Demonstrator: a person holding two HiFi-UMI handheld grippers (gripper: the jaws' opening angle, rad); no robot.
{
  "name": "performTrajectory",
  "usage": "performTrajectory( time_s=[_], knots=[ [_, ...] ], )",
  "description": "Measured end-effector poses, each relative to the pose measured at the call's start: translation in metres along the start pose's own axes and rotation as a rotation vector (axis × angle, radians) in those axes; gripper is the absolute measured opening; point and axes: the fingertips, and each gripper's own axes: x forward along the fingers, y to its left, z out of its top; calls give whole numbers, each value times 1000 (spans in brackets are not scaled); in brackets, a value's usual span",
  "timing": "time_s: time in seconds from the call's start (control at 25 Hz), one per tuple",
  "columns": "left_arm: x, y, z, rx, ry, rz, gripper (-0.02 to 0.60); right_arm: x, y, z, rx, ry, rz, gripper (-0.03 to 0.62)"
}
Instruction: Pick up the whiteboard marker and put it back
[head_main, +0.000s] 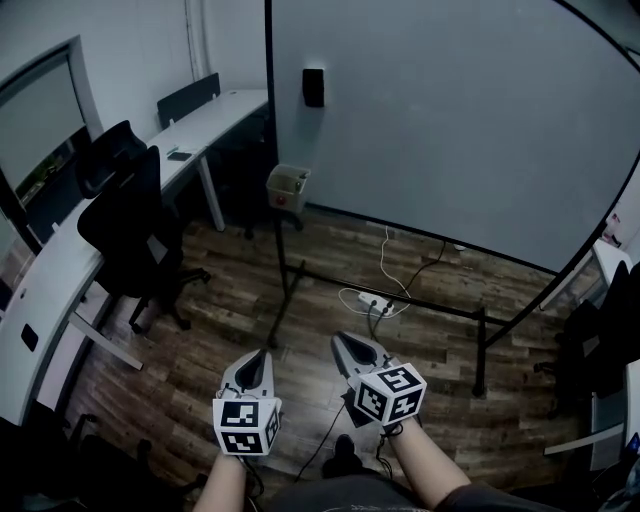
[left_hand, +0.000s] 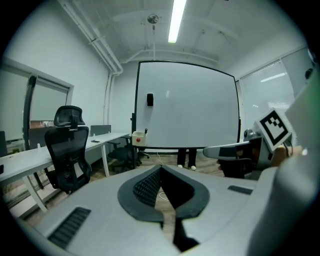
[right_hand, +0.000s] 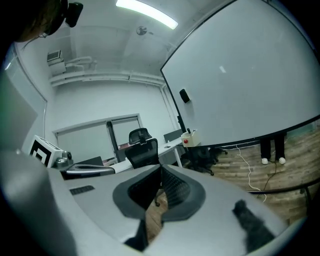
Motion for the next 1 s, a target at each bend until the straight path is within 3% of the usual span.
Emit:
performTrajectory(
  time_s=[0.48,0.8,1.0],
  knots=[
    [63,-14,38,-43,-40,66,14,30,-70,39,-1,-21,64,25],
    [78,-5,36,-59,-15,91,14,52,-68,35,21,-1,98,25],
    [106,2,41,-54,-12,57,14,73,-82,37,15,8,76,25]
  ],
)
